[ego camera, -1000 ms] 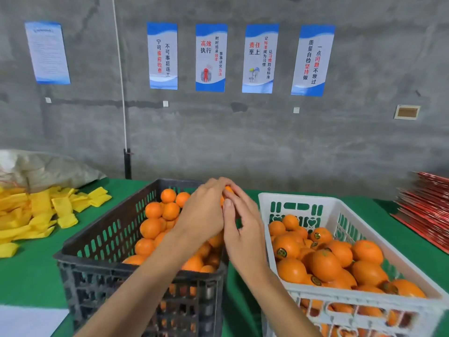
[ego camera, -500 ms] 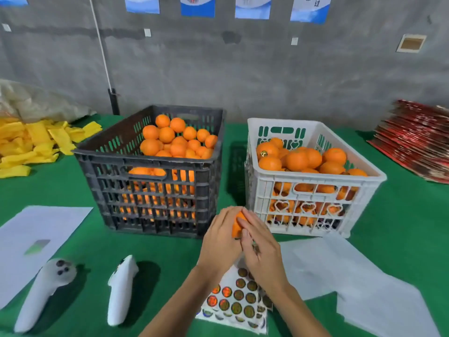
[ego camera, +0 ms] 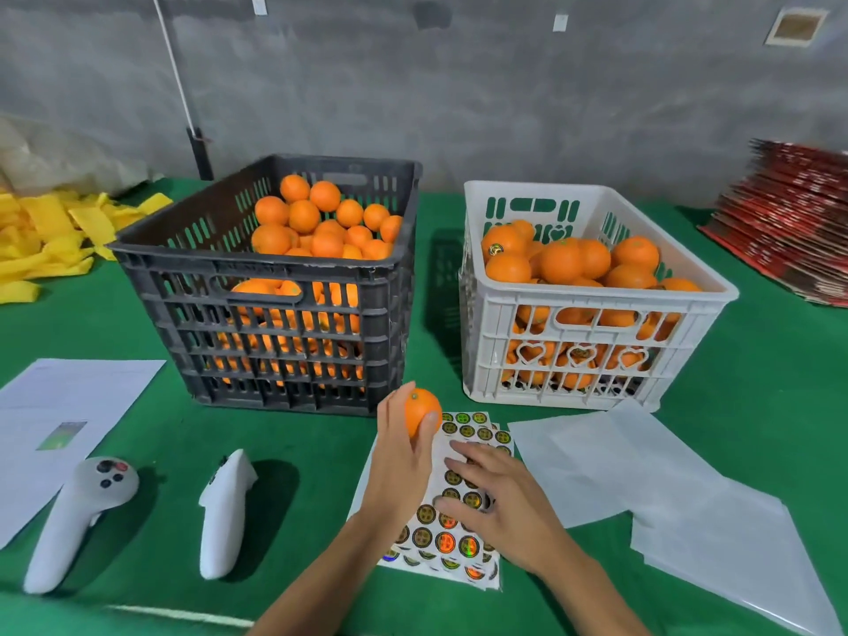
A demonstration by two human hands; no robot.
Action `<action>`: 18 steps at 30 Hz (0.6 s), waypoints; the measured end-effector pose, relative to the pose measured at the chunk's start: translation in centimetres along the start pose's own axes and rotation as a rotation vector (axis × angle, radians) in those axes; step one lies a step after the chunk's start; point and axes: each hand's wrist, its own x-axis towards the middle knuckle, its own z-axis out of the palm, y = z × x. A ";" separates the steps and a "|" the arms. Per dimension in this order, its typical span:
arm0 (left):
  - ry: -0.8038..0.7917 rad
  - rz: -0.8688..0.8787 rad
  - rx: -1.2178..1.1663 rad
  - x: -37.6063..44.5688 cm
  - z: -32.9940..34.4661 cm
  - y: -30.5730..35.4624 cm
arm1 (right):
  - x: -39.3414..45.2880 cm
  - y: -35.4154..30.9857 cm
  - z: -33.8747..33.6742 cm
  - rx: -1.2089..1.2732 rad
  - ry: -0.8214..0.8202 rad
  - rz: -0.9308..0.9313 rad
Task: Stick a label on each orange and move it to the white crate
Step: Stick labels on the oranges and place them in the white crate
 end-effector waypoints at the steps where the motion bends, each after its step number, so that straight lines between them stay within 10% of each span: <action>1: 0.006 -0.007 -0.010 0.0 0.0 -0.2 | 0.2 -0.1 0.0 -0.020 0.020 -0.014; 18: 0.061 0.016 -0.148 -0.6 -0.5 -0.1 | 0.4 -0.5 0.3 0.088 0.069 0.010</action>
